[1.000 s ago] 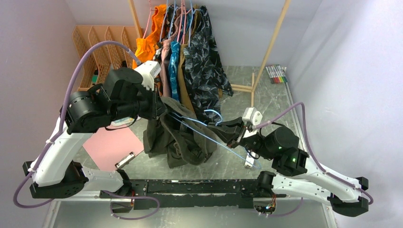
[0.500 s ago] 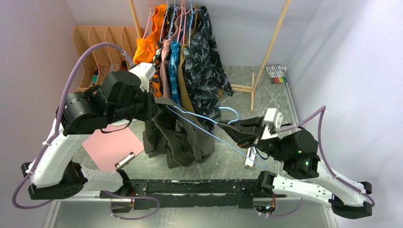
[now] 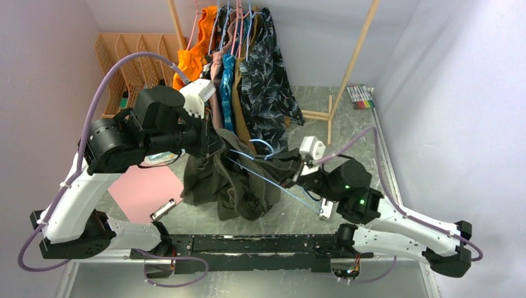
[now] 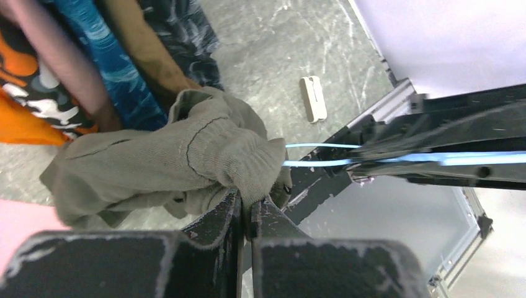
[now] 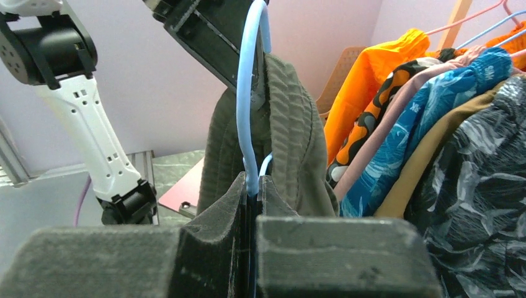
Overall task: Place the shorts on the hanger
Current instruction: Hang the shorts on the hanger.
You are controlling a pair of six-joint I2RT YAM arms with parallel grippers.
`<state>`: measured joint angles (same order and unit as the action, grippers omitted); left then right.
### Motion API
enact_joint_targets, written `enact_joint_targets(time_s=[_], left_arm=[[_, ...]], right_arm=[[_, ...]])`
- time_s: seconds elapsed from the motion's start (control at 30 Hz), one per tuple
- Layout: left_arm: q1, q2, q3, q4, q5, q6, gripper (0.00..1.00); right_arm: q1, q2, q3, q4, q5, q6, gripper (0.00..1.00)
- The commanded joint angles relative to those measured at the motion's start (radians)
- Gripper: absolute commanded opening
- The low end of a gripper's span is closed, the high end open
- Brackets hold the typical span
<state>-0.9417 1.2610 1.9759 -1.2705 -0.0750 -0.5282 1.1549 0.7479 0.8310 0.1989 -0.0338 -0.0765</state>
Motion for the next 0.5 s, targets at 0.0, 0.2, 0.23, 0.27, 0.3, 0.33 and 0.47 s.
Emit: enact_joint_targets(time_s=[0.0, 0.2, 0.23, 0.27, 0.3, 0.33, 0.47], left_arm=[[-0.002, 0.000, 0.025, 0.147, 0.156, 0.008, 0.07], [-0.002, 0.010, 0.025, 0.240, 0.260, -0.001, 0.07], [-0.002, 0.007, 0.017, 0.262, 0.275, -0.003, 0.07], [-0.002, 0.005, 0.008, 0.277, 0.289, -0.005, 0.07], [-0.002, 0.003, -0.003, 0.289, 0.299, -0.008, 0.07], [-0.002, 0.001, -0.011, 0.300, 0.308, -0.010, 0.07], [-0.002, -0.008, -0.028, 0.324, 0.321, -0.012, 0.09]], right_arm=[[-0.001, 0.091, 0.004, 0.150, -0.036, -0.018, 0.00], [-0.001, 0.237, 0.008, 0.329, -0.085, 0.036, 0.00], [-0.001, 0.246, -0.002, 0.376, -0.083, 0.050, 0.00], [0.000, 0.252, -0.010, 0.431, -0.079, 0.066, 0.00], [-0.001, 0.256, -0.022, 0.482, -0.070, 0.081, 0.00], [-0.001, 0.253, -0.037, 0.545, -0.065, 0.101, 0.00], [0.000, 0.231, -0.119, 0.800, -0.030, 0.197, 0.00]])
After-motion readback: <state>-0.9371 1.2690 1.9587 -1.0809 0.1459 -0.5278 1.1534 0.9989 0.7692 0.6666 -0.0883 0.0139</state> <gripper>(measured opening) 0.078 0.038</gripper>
